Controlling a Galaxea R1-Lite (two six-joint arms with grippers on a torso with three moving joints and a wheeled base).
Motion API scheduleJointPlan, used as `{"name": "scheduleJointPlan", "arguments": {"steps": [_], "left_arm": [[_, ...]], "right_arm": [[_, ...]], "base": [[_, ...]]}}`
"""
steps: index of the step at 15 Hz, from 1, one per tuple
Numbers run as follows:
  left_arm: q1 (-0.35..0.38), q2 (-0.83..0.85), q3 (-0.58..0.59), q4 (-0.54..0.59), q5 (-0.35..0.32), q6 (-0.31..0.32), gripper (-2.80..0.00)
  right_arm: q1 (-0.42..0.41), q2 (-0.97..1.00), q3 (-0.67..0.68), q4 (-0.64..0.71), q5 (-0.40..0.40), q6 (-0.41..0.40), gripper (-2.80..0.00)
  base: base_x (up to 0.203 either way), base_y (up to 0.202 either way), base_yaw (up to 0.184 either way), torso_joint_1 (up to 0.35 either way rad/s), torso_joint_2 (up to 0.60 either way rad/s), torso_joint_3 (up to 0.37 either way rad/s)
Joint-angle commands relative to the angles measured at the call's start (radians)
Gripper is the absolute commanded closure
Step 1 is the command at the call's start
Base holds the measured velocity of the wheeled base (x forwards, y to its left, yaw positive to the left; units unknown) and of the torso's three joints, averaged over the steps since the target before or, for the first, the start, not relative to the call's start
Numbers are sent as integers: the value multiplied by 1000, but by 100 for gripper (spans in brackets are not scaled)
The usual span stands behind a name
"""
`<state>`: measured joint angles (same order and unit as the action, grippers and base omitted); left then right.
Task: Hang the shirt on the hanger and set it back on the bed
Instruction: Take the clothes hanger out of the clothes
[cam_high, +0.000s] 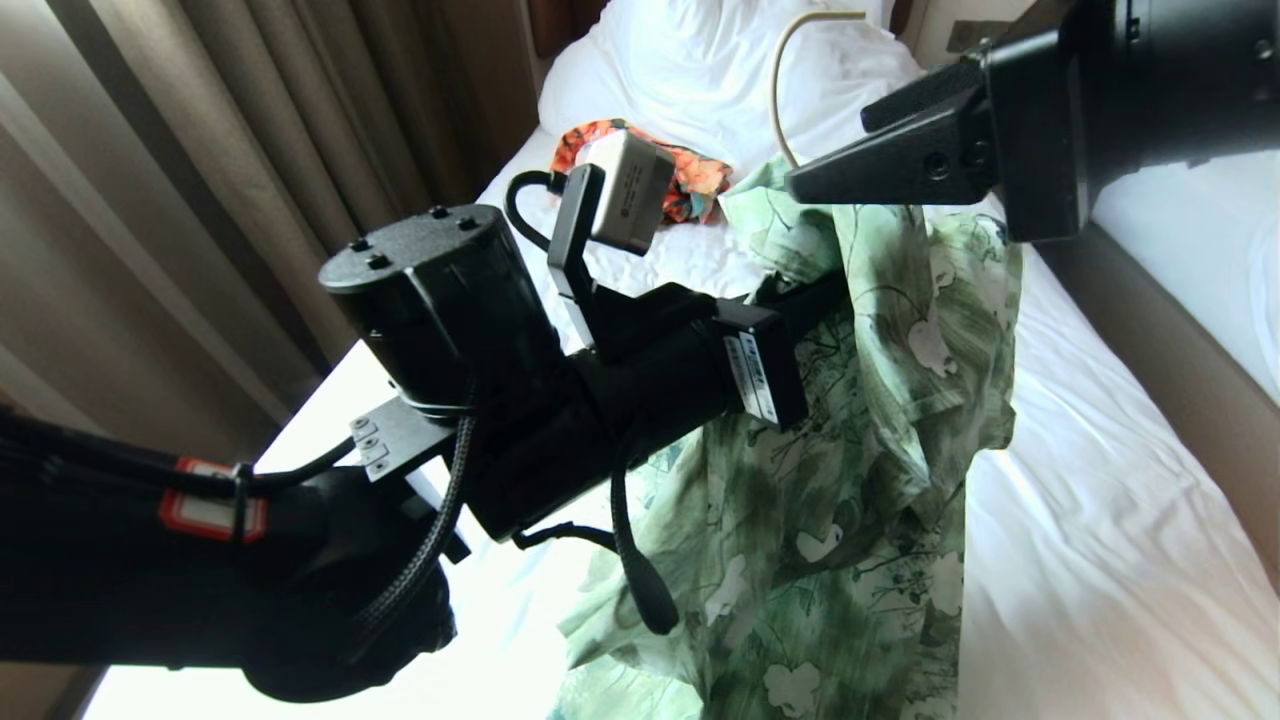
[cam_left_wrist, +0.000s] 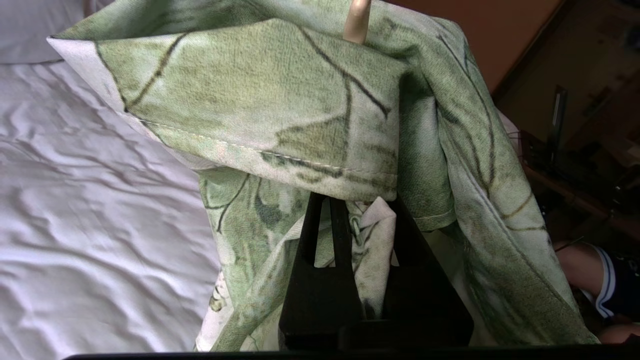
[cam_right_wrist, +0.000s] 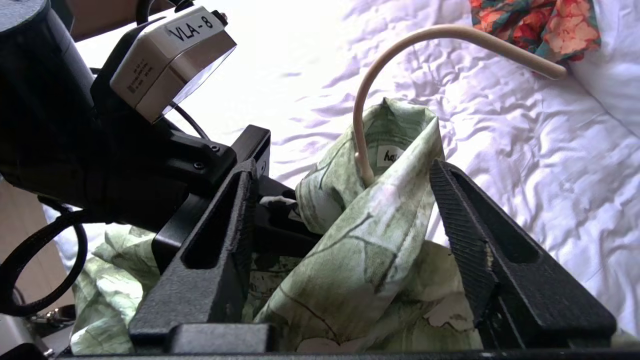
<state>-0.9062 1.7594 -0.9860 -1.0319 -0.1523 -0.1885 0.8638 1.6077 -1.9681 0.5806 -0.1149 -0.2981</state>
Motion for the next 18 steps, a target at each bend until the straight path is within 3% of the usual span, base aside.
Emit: {"name": "scheduleJointPlan", "arguments": {"steps": [1, 5, 9, 10, 18], "left_arm": [[0, 2, -5, -5, -1, -2, 0], [1, -1, -7, -7, -1, -2, 0], [0, -3, -7, -7, -1, -2, 0], [1, -3, -6, -8, -1, -2, 0], [11, -6, -6, -11, -1, -6, 0]], "right_arm": [[1, 27, 0, -14, -1, -12, -280], [3, 64, 0, -20, -8, -19, -280], [4, 106, 0, -123, -9, -49, -280], [4, 109, 0, -125, -9, -55, 0], [4, 119, 3, -125, -53, -53, 0]], "base": [[0, 0, 0, 0, 0, 0], [0, 0, 0, 0, 0, 0], [0, 0, 0, 0, 0, 0], [0, 0, 0, 0, 0, 0], [0, 0, 0, 0, 0, 0]]}}
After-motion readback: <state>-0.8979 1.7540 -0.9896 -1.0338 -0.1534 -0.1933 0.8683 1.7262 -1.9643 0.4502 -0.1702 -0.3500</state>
